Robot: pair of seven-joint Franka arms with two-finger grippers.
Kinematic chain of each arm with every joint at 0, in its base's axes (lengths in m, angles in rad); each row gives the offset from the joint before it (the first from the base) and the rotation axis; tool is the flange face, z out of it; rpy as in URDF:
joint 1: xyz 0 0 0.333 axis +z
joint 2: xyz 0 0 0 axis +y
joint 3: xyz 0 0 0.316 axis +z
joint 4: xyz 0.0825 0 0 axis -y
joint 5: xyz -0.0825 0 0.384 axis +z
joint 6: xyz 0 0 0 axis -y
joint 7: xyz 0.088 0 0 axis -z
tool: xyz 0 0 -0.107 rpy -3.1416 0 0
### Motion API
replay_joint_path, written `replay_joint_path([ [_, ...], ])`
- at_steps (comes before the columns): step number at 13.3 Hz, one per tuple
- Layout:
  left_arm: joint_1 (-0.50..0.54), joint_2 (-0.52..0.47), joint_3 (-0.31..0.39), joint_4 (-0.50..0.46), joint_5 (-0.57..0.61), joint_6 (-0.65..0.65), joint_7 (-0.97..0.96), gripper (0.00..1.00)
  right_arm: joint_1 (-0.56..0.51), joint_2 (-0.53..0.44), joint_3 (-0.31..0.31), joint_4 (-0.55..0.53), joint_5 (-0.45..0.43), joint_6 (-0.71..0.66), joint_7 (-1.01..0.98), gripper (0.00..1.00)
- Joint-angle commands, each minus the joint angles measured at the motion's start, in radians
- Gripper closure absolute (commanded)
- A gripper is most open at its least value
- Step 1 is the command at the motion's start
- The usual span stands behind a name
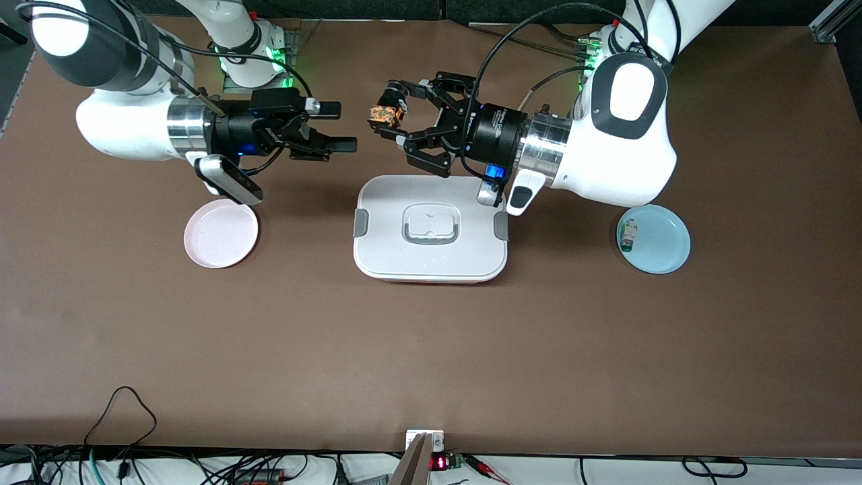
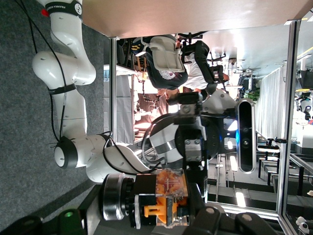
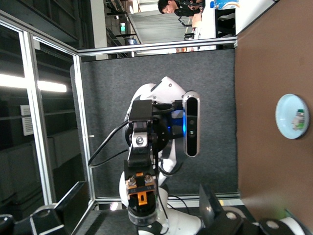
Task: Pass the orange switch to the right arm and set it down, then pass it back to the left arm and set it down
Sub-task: 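Close the right gripper on the switch held by the left gripper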
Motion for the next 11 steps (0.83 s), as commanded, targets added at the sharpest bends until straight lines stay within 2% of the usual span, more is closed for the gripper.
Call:
replay_joint_path([
  [1,-0.013,0.016,0.002,0.034,-0.014,0.015,-0.02,0.88,0.033,-0.022,0.004,-0.021,0.04,0.055,-0.01,0.0],
  [11,-0.013,0.019,0.002,0.034,-0.015,0.015,-0.021,0.88,0.076,-0.031,0.004,-0.014,0.071,0.091,-0.012,0.04],
])
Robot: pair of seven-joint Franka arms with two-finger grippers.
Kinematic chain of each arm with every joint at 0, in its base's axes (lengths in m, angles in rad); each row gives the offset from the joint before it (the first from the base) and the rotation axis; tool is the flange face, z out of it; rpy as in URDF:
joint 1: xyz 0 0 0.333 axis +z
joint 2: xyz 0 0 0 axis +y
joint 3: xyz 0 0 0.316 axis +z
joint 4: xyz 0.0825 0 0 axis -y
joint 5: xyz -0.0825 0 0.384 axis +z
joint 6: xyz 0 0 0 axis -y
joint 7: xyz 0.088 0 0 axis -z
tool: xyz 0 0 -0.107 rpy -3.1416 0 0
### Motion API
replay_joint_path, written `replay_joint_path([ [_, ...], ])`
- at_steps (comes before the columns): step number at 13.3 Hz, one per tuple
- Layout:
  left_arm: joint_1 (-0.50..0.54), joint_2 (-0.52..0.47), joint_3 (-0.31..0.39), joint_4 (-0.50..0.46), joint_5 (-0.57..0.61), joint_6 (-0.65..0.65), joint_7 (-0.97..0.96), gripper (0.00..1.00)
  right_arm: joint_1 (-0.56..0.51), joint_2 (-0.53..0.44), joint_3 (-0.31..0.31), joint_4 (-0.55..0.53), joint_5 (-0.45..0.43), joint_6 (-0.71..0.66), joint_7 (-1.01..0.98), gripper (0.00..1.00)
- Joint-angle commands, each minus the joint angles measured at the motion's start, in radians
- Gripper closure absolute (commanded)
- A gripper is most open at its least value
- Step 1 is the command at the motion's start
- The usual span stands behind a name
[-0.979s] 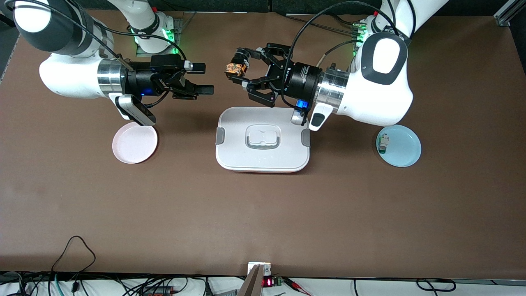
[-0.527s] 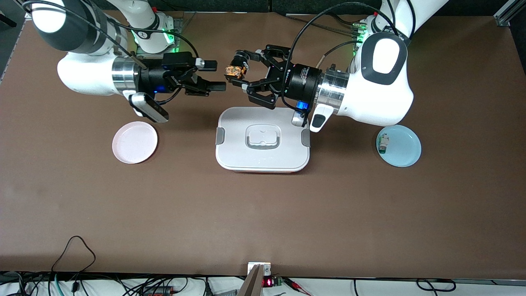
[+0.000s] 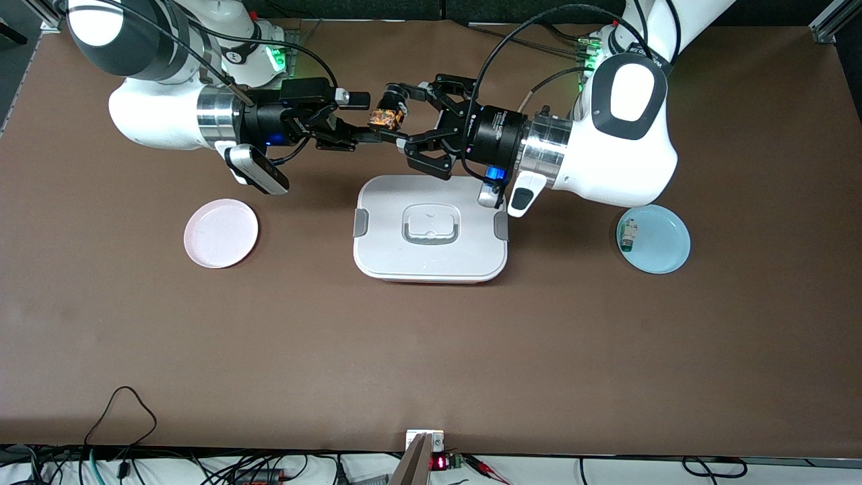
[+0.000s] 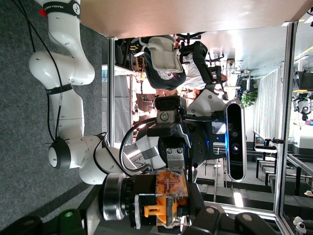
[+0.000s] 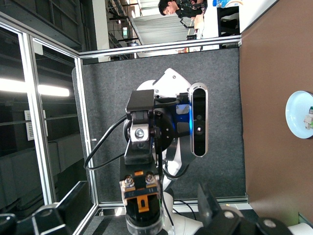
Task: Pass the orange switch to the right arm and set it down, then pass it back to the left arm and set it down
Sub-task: 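Close the right gripper on the switch held by the left gripper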
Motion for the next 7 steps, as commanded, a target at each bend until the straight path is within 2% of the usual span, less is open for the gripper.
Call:
replay_joint_path([
  [1,-0.013,0.018,0.002,0.033,-0.015,0.009,-0.018,0.88,0.016,-0.022,0.001,-0.016,0.025,0.022,-0.012,0.04],
  [7,-0.013,0.018,0.002,0.034,-0.014,0.009,-0.018,0.88,0.045,-0.024,0.001,-0.013,0.025,0.08,-0.004,0.09],
])
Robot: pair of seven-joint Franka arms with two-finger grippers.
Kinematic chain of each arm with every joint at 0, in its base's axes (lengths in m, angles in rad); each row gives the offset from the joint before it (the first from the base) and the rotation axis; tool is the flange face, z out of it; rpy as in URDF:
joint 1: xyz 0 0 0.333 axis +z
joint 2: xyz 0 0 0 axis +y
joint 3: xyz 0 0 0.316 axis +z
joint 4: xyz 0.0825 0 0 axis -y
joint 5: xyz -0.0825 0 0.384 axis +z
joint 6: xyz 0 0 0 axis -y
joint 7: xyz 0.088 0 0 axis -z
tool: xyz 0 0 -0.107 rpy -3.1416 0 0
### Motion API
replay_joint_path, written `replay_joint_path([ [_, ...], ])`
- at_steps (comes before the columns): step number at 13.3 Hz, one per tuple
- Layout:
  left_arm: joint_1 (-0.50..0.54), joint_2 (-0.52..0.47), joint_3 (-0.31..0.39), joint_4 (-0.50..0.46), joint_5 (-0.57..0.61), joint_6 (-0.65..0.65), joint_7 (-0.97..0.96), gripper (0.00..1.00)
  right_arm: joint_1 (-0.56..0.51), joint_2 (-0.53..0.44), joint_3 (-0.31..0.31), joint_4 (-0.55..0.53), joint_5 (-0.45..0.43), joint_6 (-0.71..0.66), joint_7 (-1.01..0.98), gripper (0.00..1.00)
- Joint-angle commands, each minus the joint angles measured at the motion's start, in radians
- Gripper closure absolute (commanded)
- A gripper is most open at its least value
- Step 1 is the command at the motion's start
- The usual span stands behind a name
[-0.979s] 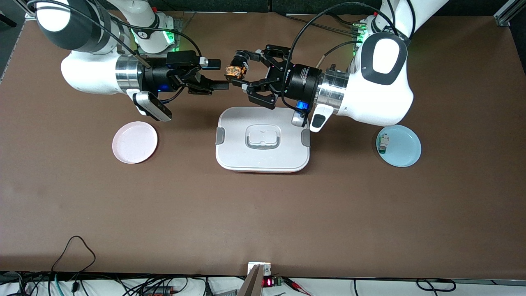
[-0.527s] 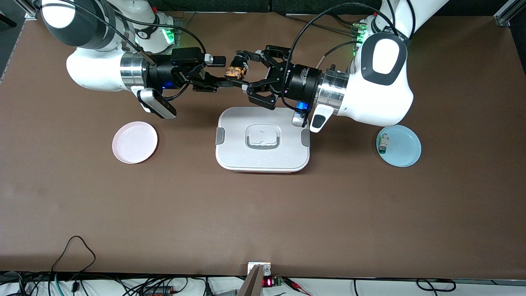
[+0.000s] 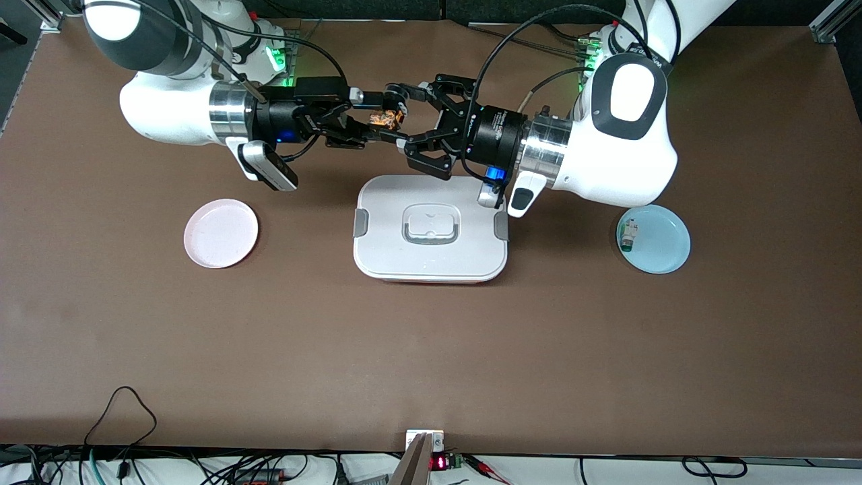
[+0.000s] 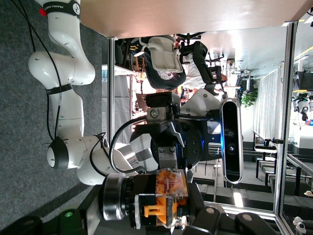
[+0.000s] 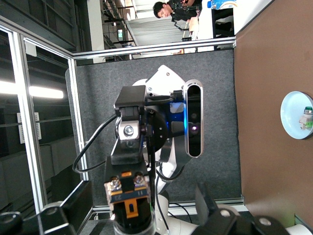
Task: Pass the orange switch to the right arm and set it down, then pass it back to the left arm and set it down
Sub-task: 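Close the right gripper on the switch held by the left gripper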
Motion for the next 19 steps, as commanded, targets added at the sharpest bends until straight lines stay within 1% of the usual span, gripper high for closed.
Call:
replay_joint_path([
  [1,-0.013,0.018,0.002,0.033,-0.014,0.009,-0.017,0.88,0.005,-0.022,0.001,-0.011,0.024,0.02,-0.003,0.12],
  [4,-0.013,0.018,0.002,0.034,-0.014,0.009,-0.017,0.88,0.005,-0.027,0.001,-0.007,0.027,0.02,-0.003,0.16],
  [6,-0.013,0.018,0.002,0.034,-0.014,0.009,-0.017,0.88,0.005,-0.027,0.001,-0.002,0.072,0.02,-0.003,0.17],
  [10,-0.015,0.018,0.002,0.034,-0.014,0.009,-0.017,0.88,0.005,-0.028,0.001,-0.002,0.075,0.018,-0.014,0.17],
  [12,-0.015,0.018,0.002,0.034,-0.014,0.009,-0.017,0.88,0.005,-0.028,0.001,-0.002,0.075,0.018,-0.015,0.2],
  [13,-0.015,0.018,0.002,0.033,-0.014,0.009,-0.017,0.88,0.005,-0.028,0.001,-0.002,0.075,0.018,-0.015,0.23],
  [14,-0.015,0.018,0.002,0.034,-0.014,0.009,-0.017,0.88,0.006,-0.027,0.001,-0.002,0.075,0.018,-0.015,0.28],
  [15,-0.015,0.018,0.002,0.033,-0.014,0.009,-0.017,0.88,0.006,-0.027,0.001,-0.002,0.073,0.018,-0.017,0.37],
  [17,-0.015,0.018,0.002,0.033,-0.014,0.009,-0.017,0.88,0.011,-0.022,0.001,0.006,0.073,0.018,-0.018,0.51],
  [19,-0.015,0.018,0.002,0.033,-0.012,0.009,-0.017,0.88,0.011,-0.021,0.001,0.007,0.069,0.021,-0.081,0.68],
])
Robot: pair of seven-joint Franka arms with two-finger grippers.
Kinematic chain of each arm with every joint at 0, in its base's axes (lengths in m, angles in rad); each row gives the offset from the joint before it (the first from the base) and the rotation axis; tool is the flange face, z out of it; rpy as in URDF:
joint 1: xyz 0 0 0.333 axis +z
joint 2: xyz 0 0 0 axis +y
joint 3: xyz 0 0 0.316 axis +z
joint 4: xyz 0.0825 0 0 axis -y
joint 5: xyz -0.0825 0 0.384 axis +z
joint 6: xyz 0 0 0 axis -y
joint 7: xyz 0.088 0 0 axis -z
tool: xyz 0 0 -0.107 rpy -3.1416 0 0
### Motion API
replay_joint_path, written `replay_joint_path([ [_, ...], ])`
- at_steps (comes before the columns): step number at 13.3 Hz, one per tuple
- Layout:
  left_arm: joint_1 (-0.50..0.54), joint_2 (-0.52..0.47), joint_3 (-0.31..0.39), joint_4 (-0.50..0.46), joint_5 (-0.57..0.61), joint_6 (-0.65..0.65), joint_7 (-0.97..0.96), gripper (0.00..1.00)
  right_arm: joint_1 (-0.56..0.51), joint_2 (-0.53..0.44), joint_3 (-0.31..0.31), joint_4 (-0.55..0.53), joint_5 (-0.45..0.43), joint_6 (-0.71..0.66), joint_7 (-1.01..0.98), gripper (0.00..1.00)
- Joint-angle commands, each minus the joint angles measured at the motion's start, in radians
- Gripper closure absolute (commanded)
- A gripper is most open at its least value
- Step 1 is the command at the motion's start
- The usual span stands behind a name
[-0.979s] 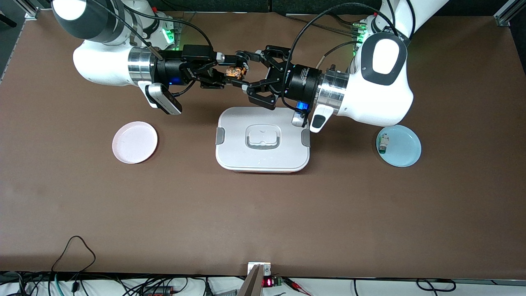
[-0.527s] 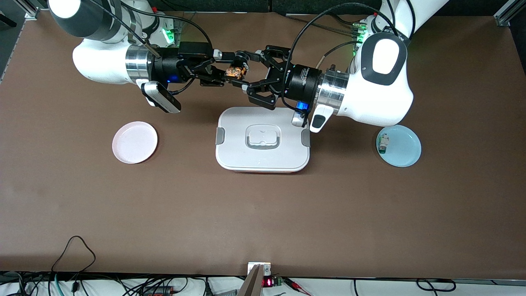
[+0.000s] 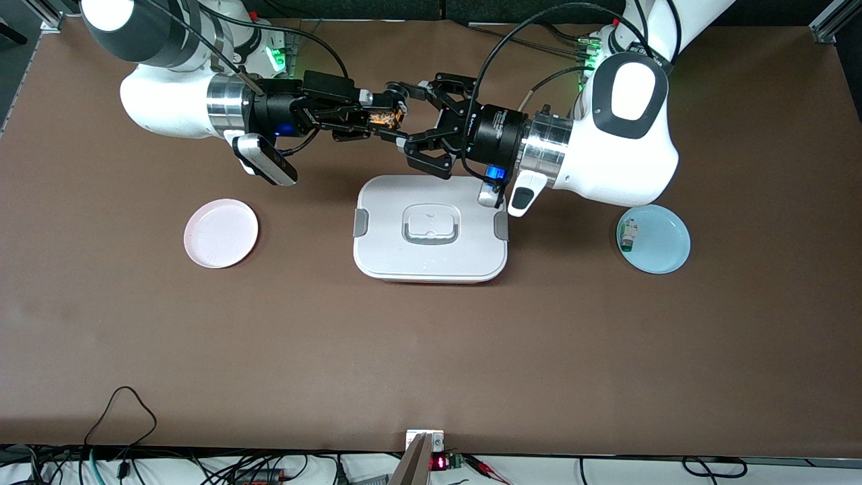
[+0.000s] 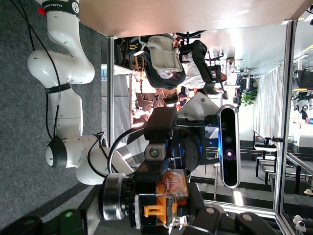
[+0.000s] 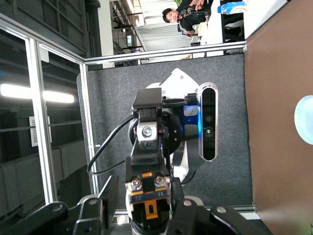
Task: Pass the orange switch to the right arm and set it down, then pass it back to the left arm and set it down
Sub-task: 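Close the right gripper on the switch held by the left gripper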
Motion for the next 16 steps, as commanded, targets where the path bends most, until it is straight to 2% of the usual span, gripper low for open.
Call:
replay_joint_path([
  [1,-0.014,0.017,0.002,0.027,-0.01,0.009,-0.017,0.88,0.007,-0.002,0.001,0.008,0.021,0.013,-0.069,0.7],
  [10,-0.014,0.017,0.002,0.027,-0.01,0.009,-0.017,0.88,0.006,0.0,0.001,0.008,0.022,0.013,-0.071,0.7],
  [12,-0.016,0.017,0.002,0.027,-0.013,0.009,-0.036,0.82,0.006,-0.002,0.001,0.009,0.022,0.013,-0.071,0.7],
  [13,-0.02,0.019,0.002,0.027,-0.014,0.009,-0.037,0.76,0.006,-0.002,0.001,0.009,0.024,0.013,-0.071,0.7],
  [14,-0.02,0.019,0.002,0.029,-0.014,0.009,-0.039,0.47,0.006,-0.002,0.001,0.009,0.022,0.013,-0.072,0.7],
  [15,-0.02,0.017,0.002,0.029,-0.01,0.009,-0.04,0.01,0.006,-0.002,0.001,0.009,0.022,0.011,-0.075,0.7],
  [16,-0.019,0.019,0.002,0.029,-0.011,0.009,-0.052,0.0,0.006,0.0,0.001,0.008,0.022,0.011,-0.081,0.7],
])
